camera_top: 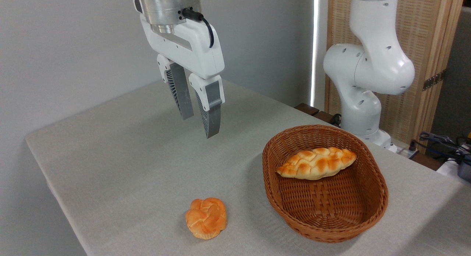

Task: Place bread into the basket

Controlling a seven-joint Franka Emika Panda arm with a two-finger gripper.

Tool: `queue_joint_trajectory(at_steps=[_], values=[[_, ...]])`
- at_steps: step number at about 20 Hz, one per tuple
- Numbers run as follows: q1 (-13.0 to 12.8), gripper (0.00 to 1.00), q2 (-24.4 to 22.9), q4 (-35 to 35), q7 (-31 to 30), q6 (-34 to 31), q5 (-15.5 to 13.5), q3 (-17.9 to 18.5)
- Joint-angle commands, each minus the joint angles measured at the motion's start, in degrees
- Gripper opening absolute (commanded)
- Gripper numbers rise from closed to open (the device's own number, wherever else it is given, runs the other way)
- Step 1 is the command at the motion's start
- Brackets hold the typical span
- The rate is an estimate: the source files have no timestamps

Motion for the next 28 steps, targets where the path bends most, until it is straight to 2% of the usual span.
queue_joint_trajectory(at_steps=[1, 6, 13, 17, 28], values=[[0.5, 1.0, -0.63, -0.71, -1.14, 0.45, 1.71, -1.15], [-0.46, 1.0, -0.55, -0.36, 1.23, 0.36, 1.8, 1.21], [-0.82, 1.0, -0.54, -0.18, 1.59, 0.36, 1.8, 1.57], [-3.1, 1.0, -0.46, -0.09, 1.68, 0.36, 1.8, 4.65], [-3.01, 1.0, 0.6, 0.26, 0.8, 0.36, 1.18, 4.21]])
